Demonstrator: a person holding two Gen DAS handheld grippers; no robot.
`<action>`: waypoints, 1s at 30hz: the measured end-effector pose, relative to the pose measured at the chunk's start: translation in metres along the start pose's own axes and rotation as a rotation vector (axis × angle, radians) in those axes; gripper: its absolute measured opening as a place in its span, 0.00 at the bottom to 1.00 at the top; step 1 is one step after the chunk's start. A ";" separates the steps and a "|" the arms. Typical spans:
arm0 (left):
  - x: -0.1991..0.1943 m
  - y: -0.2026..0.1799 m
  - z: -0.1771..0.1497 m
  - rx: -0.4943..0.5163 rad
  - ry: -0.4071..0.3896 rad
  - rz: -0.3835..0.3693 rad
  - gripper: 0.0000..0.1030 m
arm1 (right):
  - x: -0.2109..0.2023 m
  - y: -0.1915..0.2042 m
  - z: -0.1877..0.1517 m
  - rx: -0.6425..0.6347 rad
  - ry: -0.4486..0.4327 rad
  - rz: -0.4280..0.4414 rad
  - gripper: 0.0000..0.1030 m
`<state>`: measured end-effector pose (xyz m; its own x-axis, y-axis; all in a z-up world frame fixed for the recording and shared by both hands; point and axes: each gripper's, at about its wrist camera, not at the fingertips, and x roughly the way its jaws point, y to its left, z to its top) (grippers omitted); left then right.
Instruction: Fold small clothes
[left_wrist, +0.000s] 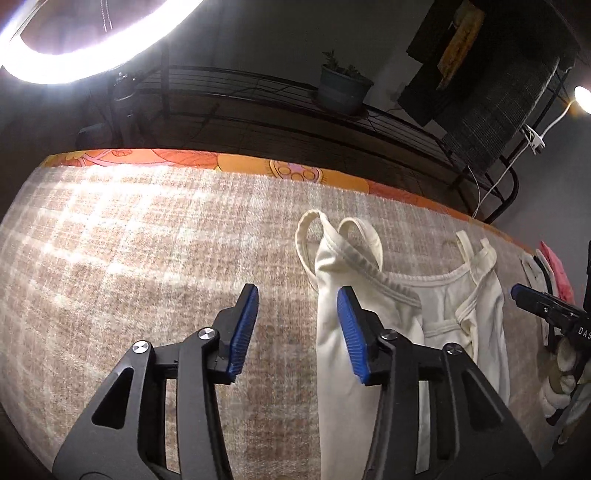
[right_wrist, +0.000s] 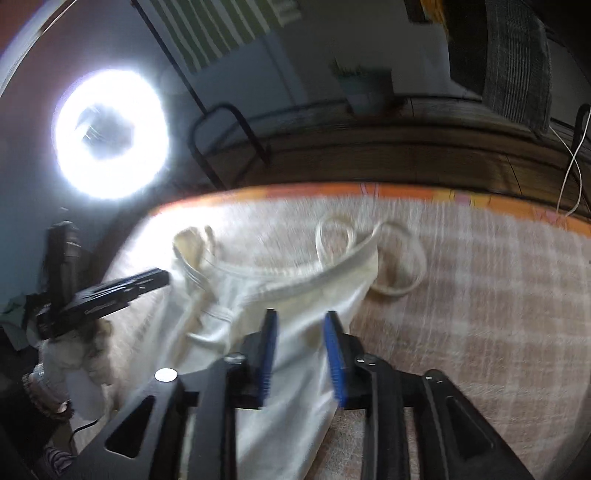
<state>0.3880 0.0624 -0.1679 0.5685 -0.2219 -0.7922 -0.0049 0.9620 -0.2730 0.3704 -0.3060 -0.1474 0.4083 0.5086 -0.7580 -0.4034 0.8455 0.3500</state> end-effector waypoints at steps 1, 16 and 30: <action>0.002 0.002 0.004 -0.005 -0.001 0.002 0.45 | -0.006 -0.004 0.001 0.002 -0.015 -0.008 0.30; 0.050 -0.044 0.025 0.098 0.012 0.008 0.05 | 0.048 -0.026 0.023 0.068 0.018 -0.067 0.14; -0.049 -0.045 0.002 0.076 -0.072 -0.089 0.02 | -0.018 0.007 0.024 0.031 -0.086 -0.002 0.02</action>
<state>0.3626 0.0306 -0.1159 0.6216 -0.2979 -0.7245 0.1094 0.9488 -0.2963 0.3801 -0.3052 -0.1183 0.4782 0.5178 -0.7093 -0.3774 0.8505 0.3664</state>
